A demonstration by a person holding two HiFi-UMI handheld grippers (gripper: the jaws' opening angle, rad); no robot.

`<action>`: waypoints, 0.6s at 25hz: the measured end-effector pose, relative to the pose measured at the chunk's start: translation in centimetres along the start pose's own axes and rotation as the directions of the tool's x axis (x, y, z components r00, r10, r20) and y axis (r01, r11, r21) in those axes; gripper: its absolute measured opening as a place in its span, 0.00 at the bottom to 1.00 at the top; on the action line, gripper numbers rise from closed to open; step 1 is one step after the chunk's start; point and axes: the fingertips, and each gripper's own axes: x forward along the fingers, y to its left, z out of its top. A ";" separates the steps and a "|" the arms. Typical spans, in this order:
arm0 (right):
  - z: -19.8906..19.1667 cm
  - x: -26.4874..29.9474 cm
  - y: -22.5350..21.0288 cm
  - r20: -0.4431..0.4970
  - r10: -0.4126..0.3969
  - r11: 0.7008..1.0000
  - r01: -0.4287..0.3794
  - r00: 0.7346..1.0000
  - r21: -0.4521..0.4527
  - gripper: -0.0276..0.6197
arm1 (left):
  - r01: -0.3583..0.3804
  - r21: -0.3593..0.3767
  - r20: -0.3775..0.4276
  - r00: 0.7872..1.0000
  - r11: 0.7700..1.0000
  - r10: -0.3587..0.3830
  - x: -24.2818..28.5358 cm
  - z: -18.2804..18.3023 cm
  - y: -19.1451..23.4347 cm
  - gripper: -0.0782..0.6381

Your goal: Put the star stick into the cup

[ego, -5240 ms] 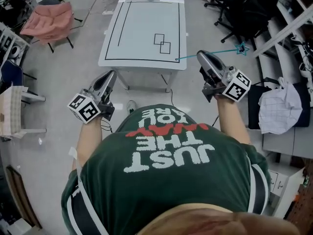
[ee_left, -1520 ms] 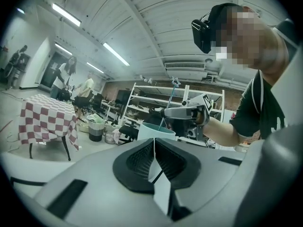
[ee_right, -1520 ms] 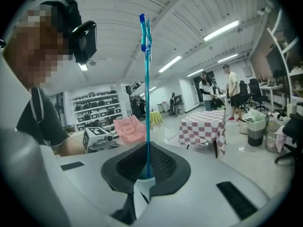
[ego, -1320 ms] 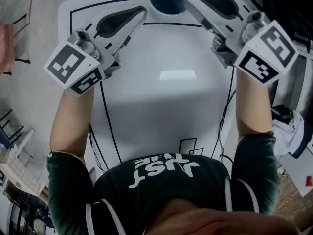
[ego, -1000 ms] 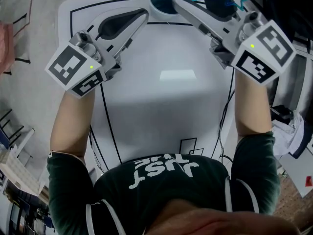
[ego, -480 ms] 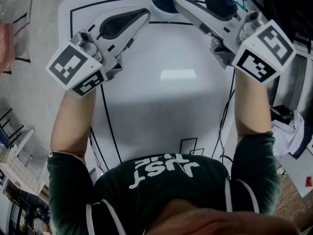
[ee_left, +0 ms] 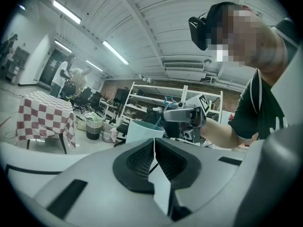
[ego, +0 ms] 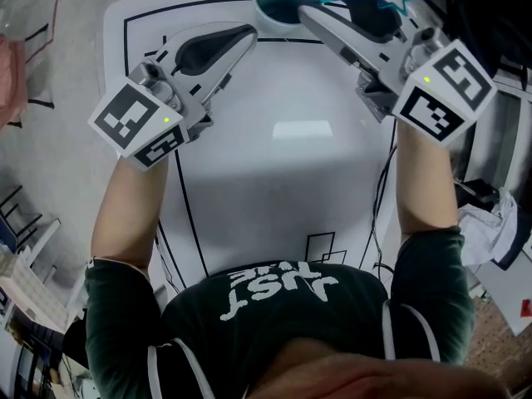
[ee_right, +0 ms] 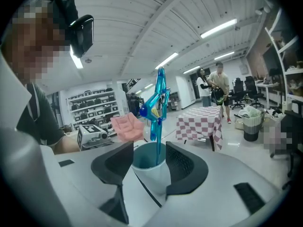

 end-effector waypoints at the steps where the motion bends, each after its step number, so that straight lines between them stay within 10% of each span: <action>1: 0.0 -0.1 0.0 -0.001 -0.005 1.000 0.005 1.000 0.005 0.38 | -0.003 -0.002 0.002 1.000 1.000 0.003 -0.2 0.1 0.1 0.14; 15: 0.3 -9.9 4.9 0.024 -0.097 0.988 0.093 0.995 0.121 0.38 | -0.041 0.044 0.045 0.998 0.998 0.039 -4.4 6.1 -8.5 0.14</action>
